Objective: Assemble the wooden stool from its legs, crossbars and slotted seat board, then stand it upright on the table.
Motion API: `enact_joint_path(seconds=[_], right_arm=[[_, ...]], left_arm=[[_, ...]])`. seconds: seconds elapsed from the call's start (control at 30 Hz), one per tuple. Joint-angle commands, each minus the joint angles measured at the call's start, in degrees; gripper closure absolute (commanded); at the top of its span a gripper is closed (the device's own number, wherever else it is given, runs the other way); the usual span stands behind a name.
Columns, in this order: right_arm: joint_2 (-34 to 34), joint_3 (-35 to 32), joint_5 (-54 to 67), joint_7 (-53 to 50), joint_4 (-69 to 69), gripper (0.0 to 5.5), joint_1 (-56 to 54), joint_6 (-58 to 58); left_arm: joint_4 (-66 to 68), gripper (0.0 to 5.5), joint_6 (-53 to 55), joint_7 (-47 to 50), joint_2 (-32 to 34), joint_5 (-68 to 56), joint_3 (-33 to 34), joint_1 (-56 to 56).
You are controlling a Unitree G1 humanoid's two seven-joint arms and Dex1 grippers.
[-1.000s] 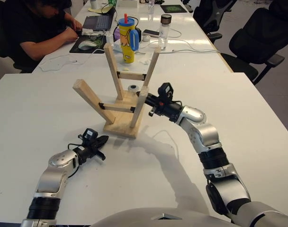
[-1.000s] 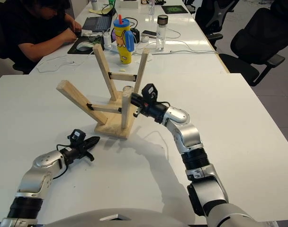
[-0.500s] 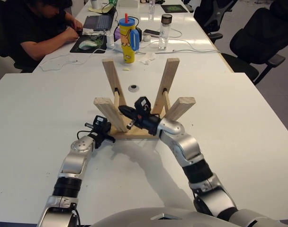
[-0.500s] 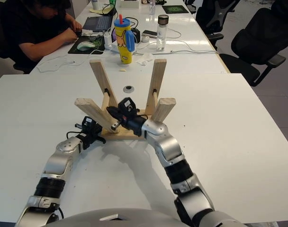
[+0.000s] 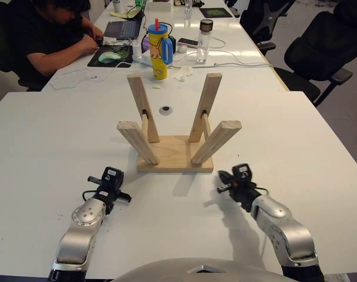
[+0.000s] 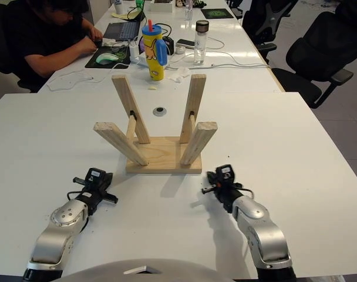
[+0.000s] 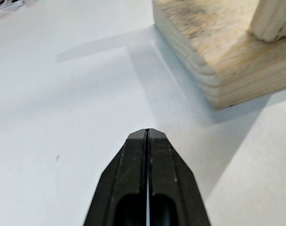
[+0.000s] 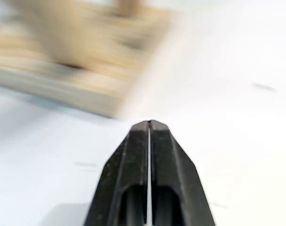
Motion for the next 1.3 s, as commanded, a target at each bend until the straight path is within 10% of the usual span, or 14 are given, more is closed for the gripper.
enact_joint_path(seconds=[0.03, 0.47, 0.9, 1.3], right_arm=[[1.14, 0.84, -2.24, -0.69, 6.12, 5.50, -4.79, -3.78], [4.88, 7.29, 0.56, 6.64, 12.94, 5.50, -13.02, -0.14], [0.20, -0.11, 24.49, 18.77, -2.06, 5.50, -27.24, 28.10], [-3.90, -4.46, 18.78, 19.49, 7.58, 5.50, -35.59, 25.85]], left_arm=[[6.42, 5.48, 1.01, -0.83, -0.37, 0.68, -1.64, -4.18], [7.73, 5.48, 10.14, -14.85, 0.87, -4.94, -11.62, -9.18], [-12.76, 5.48, 24.63, -30.20, 3.00, -30.05, -6.16, -26.31], [-14.11, 5.48, 28.85, -34.96, 8.83, -32.44, -4.03, -29.44]])
